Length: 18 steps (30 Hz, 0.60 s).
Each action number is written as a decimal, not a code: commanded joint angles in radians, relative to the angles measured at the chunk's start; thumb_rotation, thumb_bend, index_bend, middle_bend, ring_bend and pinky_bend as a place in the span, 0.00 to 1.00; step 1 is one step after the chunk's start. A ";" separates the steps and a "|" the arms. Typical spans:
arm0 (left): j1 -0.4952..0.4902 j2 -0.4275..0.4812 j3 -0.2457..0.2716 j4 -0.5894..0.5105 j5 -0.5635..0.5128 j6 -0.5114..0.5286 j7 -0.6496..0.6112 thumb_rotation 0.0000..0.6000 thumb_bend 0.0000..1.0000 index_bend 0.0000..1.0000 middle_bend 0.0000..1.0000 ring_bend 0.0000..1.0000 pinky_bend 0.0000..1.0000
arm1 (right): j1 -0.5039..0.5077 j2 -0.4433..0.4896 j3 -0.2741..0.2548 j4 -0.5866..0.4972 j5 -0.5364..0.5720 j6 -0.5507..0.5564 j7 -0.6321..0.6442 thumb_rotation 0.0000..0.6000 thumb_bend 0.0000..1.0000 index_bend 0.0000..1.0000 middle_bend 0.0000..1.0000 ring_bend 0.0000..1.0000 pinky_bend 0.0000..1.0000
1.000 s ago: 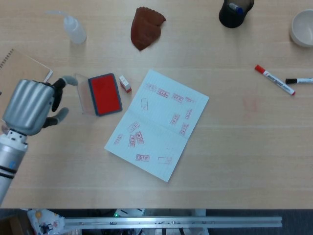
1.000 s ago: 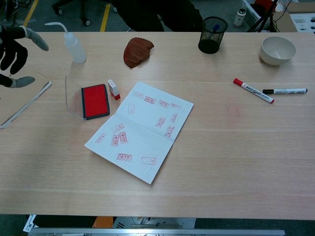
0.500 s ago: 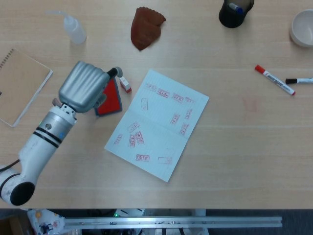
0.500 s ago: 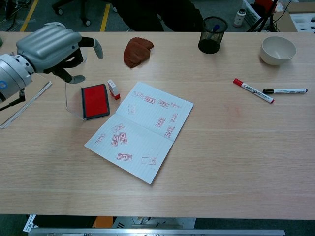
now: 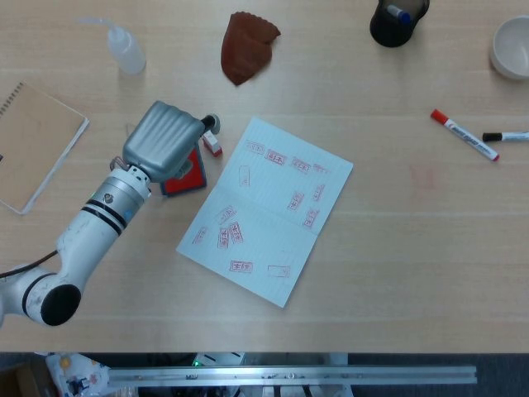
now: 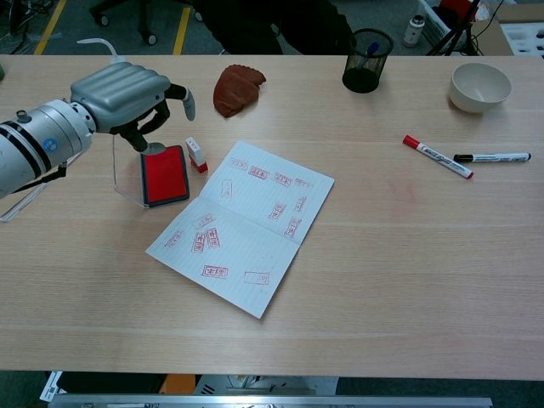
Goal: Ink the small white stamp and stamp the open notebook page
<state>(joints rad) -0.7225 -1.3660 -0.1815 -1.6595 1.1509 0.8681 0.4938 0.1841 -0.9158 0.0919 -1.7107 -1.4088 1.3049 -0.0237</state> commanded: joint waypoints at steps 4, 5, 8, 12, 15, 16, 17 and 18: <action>-0.029 -0.014 0.010 0.025 0.010 0.005 -0.008 1.00 0.21 0.35 0.80 0.81 1.00 | 0.002 -0.002 -0.001 0.002 -0.002 -0.001 -0.001 1.00 0.21 0.34 0.40 0.33 0.39; -0.032 -0.022 0.010 0.037 0.019 0.011 -0.013 1.00 0.21 0.37 0.83 0.84 1.00 | 0.002 -0.002 -0.002 0.002 -0.002 -0.001 -0.001 1.00 0.21 0.34 0.40 0.33 0.39; -0.047 -0.047 0.015 0.081 0.034 0.014 -0.016 1.00 0.21 0.41 0.95 0.93 1.00 | 0.002 -0.004 -0.003 0.004 0.000 -0.002 -0.001 1.00 0.21 0.34 0.40 0.33 0.39; -0.071 -0.078 0.017 0.133 0.015 0.003 0.009 1.00 0.21 0.45 1.00 0.99 1.00 | 0.001 -0.004 -0.004 0.005 0.003 -0.003 -0.001 1.00 0.21 0.34 0.40 0.33 0.39; -0.087 -0.101 0.017 0.159 -0.010 -0.003 0.029 1.00 0.21 0.47 1.00 1.00 1.00 | -0.001 -0.003 -0.005 0.005 0.002 0.000 0.000 1.00 0.21 0.34 0.40 0.33 0.39; -0.093 -0.110 0.019 0.168 -0.018 -0.004 0.038 1.00 0.21 0.48 1.00 1.00 1.00 | -0.001 -0.002 -0.005 0.005 0.002 0.001 0.000 1.00 0.21 0.34 0.40 0.33 0.39; -0.097 -0.116 0.020 0.175 -0.024 -0.005 0.047 1.00 0.21 0.48 1.00 1.00 1.00 | -0.001 -0.001 -0.005 0.004 0.003 0.001 0.000 1.00 0.21 0.34 0.40 0.33 0.39; -0.101 -0.122 0.021 0.181 -0.029 -0.005 0.053 1.00 0.21 0.48 1.00 1.00 1.00 | -0.002 -0.001 -0.005 0.004 0.003 0.001 0.000 1.00 0.21 0.34 0.40 0.33 0.39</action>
<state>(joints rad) -0.8180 -1.4819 -0.1624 -1.4840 1.1279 0.8648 0.5401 0.1824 -0.9164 0.0866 -1.7070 -1.4062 1.3061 -0.0232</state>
